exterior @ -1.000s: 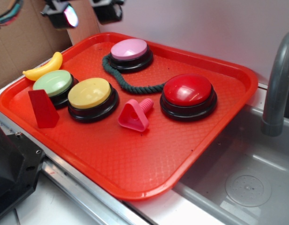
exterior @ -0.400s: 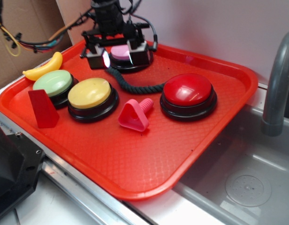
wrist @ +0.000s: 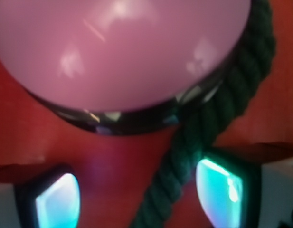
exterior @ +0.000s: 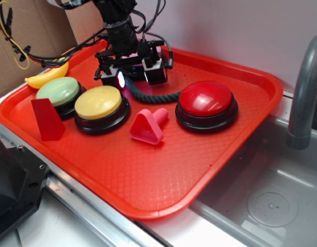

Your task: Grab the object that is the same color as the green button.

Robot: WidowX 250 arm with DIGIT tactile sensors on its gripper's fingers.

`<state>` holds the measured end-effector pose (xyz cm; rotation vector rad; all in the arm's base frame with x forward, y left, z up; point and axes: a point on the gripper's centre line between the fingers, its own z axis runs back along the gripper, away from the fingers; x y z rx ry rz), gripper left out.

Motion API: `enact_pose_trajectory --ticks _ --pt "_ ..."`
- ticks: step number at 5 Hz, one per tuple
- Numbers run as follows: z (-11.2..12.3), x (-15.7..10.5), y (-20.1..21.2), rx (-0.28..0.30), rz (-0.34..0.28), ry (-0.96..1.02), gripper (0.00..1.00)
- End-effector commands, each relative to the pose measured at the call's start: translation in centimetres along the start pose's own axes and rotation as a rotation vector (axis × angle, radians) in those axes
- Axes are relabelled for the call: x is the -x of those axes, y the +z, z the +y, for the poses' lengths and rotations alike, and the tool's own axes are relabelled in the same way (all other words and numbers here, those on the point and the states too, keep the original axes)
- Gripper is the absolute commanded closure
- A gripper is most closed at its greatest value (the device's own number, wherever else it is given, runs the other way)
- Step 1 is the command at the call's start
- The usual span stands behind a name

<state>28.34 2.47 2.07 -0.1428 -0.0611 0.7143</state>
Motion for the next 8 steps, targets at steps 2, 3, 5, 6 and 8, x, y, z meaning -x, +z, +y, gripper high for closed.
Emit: enact_pose_trajectory --ticks 2,3,5,6,8 --pt "0.1 0.2 0.8 0.037 -0.071 -0.010 1.00" --pt "-0.1 0.2 1.2 0.027 -0.072 0.034 1.00" --pt "-0.4 0.3 4.4 -0.033 -0.093 -0.015 1.00" --pt "-0.4 1.0 7.8 -0.037 -0.068 -0.118 1.00" --pt "0.5 4.4 14.4 -0.070 -0.023 -0.379 1.00"
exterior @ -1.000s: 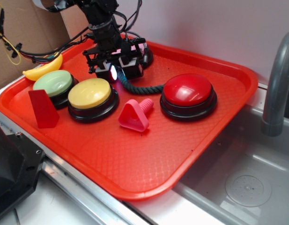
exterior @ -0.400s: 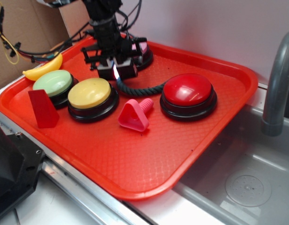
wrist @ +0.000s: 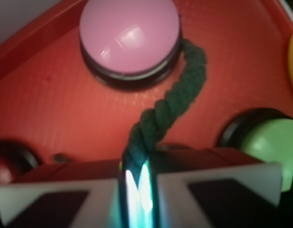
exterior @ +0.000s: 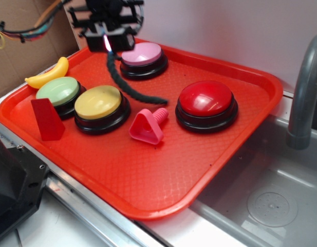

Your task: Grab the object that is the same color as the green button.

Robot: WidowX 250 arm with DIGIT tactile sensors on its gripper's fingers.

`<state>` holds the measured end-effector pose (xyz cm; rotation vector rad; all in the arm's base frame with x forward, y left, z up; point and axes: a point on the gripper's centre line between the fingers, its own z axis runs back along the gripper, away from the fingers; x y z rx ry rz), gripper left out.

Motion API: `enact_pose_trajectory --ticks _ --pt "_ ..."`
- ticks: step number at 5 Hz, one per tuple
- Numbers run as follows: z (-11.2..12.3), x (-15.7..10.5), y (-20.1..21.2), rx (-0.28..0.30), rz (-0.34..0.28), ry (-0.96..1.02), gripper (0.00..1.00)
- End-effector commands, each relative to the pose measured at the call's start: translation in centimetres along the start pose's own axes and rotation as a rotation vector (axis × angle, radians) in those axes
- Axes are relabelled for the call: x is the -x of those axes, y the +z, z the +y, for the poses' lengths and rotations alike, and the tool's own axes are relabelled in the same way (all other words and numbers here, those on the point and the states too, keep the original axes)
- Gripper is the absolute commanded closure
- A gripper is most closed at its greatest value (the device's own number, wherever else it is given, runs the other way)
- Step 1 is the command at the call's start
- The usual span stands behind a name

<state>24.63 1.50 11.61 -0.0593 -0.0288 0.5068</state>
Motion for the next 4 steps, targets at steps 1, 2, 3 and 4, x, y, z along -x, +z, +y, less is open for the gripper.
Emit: enact_pose_trajectory --ticks 1,2,3,4 --pt "1.2 2.7 6.1 0.050 -0.033 -0.299 1.00" --pt "1.3 4.1 7.0 0.091 -0.036 -0.385 1.00" --pt "1.3 5.0 6.9 0.114 -0.030 -0.400 1.00" --pt "1.6 4.4 6.4 0.149 0.000 -0.259 1.00"
